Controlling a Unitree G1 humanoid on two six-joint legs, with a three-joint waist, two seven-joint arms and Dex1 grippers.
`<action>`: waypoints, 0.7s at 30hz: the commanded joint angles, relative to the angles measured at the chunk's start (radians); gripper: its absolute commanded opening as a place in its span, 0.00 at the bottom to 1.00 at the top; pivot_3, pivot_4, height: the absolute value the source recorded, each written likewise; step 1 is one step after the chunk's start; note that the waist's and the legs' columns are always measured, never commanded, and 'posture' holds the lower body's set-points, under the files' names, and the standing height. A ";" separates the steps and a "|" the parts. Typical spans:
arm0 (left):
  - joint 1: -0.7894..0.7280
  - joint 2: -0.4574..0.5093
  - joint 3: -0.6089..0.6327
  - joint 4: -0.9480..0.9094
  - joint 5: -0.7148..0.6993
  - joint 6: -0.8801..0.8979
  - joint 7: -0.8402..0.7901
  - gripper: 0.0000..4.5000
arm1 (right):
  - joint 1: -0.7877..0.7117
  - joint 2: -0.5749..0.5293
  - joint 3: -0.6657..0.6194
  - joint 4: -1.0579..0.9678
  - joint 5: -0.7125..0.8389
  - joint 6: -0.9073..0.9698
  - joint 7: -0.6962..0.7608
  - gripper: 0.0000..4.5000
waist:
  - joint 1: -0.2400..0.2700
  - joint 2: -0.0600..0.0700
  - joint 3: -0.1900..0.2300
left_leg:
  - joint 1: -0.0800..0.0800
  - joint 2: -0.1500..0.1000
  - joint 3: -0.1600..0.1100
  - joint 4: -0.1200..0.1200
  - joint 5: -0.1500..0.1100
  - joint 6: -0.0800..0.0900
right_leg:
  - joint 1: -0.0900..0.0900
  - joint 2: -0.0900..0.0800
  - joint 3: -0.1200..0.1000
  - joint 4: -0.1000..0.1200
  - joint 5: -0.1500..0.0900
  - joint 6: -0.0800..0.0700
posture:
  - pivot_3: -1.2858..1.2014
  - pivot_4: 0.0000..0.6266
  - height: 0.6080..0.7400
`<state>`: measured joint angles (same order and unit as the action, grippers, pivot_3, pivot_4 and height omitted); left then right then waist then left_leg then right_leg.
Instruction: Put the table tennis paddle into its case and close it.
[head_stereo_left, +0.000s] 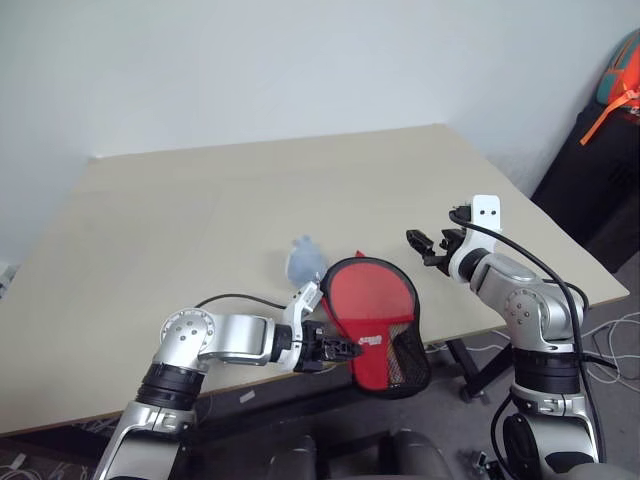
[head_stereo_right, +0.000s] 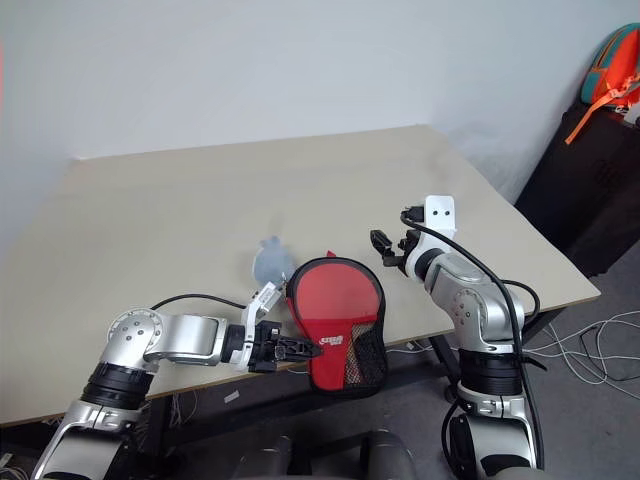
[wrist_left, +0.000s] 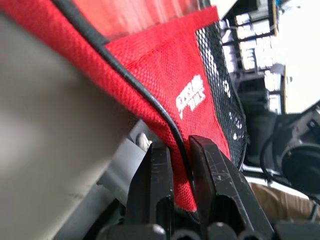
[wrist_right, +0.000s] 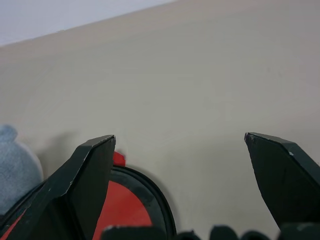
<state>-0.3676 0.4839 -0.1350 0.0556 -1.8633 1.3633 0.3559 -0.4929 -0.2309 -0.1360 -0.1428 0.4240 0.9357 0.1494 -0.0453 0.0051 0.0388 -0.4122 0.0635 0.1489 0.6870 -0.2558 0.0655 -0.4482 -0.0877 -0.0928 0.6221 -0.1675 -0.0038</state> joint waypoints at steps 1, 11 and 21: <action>-0.012 0.030 -0.019 -0.039 -0.078 -0.048 0.018 0.41 | -0.013 -0.001 0.002 -0.020 -0.005 -0.022 0.008 1.00 | 0.000 0.000 0.000 | 0.000 0.000 0.000 0.000 0.000 0.000 | 0.000 0.000 0.000 0.000 0.000 0.000 | 0.52 0.00 0.88; -0.058 0.184 -0.013 -0.127 0.094 0.028 -0.235 0.64 | -0.024 -0.004 0.035 -0.033 0.021 -0.007 0.070 1.00 | -0.001 0.000 0.000 | 0.000 0.000 0.002 -0.001 0.000 0.000 | -0.001 0.000 0.000 0.000 0.000 0.000 | 0.52 0.00 0.88; -0.217 0.385 0.041 -0.130 0.704 -0.272 -0.931 0.64 | 0.009 0.004 0.174 -0.095 0.023 0.014 0.165 1.00 | 0.000 0.000 0.000 | 0.000 0.001 0.007 -0.009 0.003 -0.006 | -0.007 0.001 0.003 0.000 0.000 -0.001 | 0.52 0.00 0.88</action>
<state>-0.5361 0.8628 -0.1047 -0.1181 -1.2611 1.1716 -0.5018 -0.4765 -0.2303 0.0170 -0.1907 0.4437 0.9636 0.2976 -0.0453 0.0052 0.0389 -0.4127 0.0639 0.1565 0.6774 -0.2520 0.0587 -0.4555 -0.0871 -0.0904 0.6223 -0.1682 -0.0053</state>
